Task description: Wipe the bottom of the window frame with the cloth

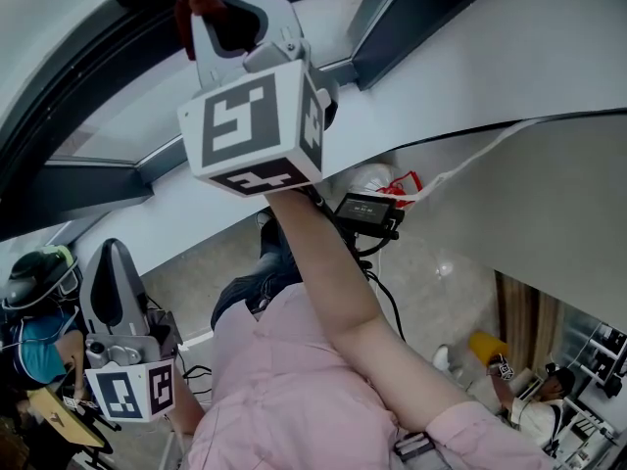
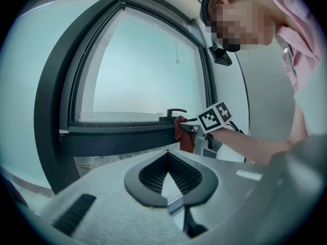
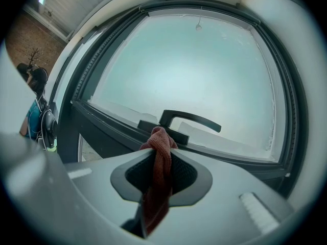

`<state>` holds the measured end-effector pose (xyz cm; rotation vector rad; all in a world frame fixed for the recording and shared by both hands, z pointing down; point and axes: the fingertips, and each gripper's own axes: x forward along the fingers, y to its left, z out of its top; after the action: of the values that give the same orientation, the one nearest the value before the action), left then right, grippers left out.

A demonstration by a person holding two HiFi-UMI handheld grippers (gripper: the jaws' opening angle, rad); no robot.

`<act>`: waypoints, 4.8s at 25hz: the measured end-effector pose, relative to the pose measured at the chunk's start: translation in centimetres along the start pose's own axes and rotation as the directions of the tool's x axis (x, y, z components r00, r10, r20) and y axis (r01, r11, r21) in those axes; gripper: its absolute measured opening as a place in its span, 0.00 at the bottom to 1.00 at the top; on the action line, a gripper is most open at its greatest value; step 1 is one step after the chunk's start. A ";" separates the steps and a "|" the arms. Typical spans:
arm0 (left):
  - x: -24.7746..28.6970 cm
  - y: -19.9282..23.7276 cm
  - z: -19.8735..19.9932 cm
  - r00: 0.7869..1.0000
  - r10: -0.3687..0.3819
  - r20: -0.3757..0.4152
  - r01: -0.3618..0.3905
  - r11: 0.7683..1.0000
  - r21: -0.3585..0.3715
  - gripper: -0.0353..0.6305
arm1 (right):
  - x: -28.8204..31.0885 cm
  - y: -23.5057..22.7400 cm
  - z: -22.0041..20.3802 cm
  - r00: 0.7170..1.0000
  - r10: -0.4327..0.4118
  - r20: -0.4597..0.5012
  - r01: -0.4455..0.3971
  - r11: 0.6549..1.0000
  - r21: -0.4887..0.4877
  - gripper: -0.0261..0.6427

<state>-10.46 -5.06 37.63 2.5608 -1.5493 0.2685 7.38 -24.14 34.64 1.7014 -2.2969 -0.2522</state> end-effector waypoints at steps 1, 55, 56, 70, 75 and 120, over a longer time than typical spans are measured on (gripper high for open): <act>0.0 -0.1 0.1 1.000 0.001 0.001 -0.001 1.000 0.002 0.05 | 0.0 0.0 0.0 1.000 0.004 0.000 -0.004 1.000 -0.001 0.13; 5.1 -7.7 3.0 0.995 0.061 0.073 -0.061 0.998 0.009 0.05 | -2.6 -11.3 -3.7 0.998 0.048 -0.030 -0.047 0.999 0.016 0.13; 5.1 -7.8 3.0 0.995 0.062 0.072 -0.063 0.998 0.010 0.05 | -2.6 -11.7 -3.8 0.999 0.043 -0.030 -0.042 0.999 0.020 0.13; 6.6 -10.3 2.9 0.993 0.089 0.080 -0.090 0.996 0.009 0.05 | -3.4 -16.0 -5.3 1.000 0.022 -0.012 -0.021 0.998 0.058 0.14; 7.8 -11.4 2.9 0.993 0.079 0.084 -0.079 0.997 0.005 0.05 | -3.8 -17.6 -6.3 1.000 0.009 -0.029 -0.008 0.999 0.054 0.14; 9.3 -12.4 3.5 0.991 0.089 0.098 -0.090 0.996 0.010 0.05 | -5.2 -27.1 -10.6 0.973 -0.184 -0.136 0.195 0.979 0.067 0.14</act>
<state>5.00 -8.07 35.98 2.5546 -1.7049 0.1674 36.80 -26.97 36.06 1.9199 -2.0803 -0.0850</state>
